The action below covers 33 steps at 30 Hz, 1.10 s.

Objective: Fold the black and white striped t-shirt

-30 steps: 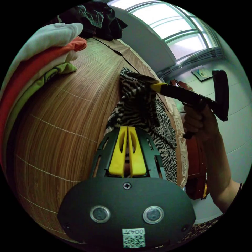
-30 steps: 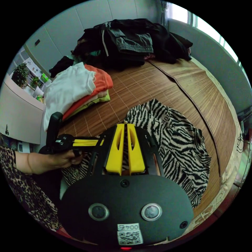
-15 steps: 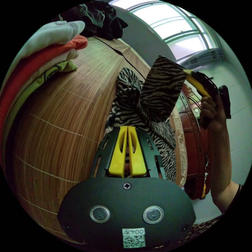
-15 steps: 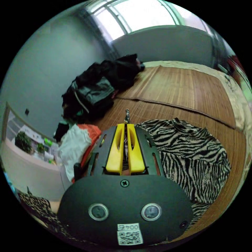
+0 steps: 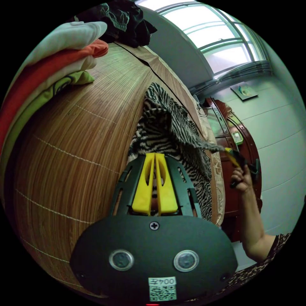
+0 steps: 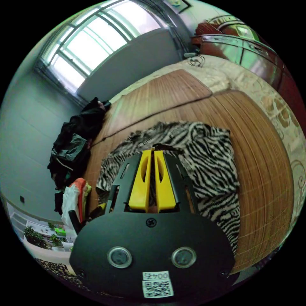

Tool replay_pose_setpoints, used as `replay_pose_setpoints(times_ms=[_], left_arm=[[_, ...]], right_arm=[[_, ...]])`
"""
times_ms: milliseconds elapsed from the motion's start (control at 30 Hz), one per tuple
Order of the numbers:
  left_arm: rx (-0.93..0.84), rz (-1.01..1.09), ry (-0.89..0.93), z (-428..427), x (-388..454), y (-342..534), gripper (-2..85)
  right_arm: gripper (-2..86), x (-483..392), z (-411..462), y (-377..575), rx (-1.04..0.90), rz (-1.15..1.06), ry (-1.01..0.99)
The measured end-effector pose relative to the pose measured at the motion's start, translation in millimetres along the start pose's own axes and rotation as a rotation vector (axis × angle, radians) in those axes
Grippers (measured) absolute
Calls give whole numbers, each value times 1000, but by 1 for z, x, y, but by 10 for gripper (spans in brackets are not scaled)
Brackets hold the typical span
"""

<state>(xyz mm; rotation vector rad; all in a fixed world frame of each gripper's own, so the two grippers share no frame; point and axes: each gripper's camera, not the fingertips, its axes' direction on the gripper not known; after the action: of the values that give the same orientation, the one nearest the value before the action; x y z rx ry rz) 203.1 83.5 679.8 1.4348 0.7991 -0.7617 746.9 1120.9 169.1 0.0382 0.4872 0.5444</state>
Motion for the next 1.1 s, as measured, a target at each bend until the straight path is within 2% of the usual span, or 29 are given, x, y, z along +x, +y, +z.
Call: replay_pose_setpoints(times_ms=[133, 333, 400, 467, 533, 767, 833, 900, 1033, 1100], left_arm=[[1, -3, 7, 2, -3, 1, 2], [-1, -11, 21, 6, -9, 1, 2], [-1, -13, 26, 6, -11, 0, 2], [-1, -13, 27, 6, -13, 0, 2], [-1, -14, 27, 7, -14, 0, 2], [0, -15, 30, 6, -21, -3, 2], [0, -15, 29, 5, -23, -5, 2], [0, -14, 28, 4, -24, -6, 2], [0, -16, 33, 2, -29, -9, 2], [0, -17, 34, 0, -31, -11, 2]], right_arm=[[17, 34, 38, 36, -52, 61, 2], [20, 9, 23, 49, 29, -75, 36], [26, 16, 36, 53, -28, -71, 68], [41, 36, 74, 61, -222, -34, 60], [59, 46, 88, 71, -271, -19, 43], [68, 62, 43, 64, 2, 16, 21], [63, 69, 39, 49, 23, 53, -32], [65, 77, 50, 30, -25, 109, -95], [83, 97, 99, 3, -245, 311, -236], [92, 94, 111, -1, -282, 349, -254]])
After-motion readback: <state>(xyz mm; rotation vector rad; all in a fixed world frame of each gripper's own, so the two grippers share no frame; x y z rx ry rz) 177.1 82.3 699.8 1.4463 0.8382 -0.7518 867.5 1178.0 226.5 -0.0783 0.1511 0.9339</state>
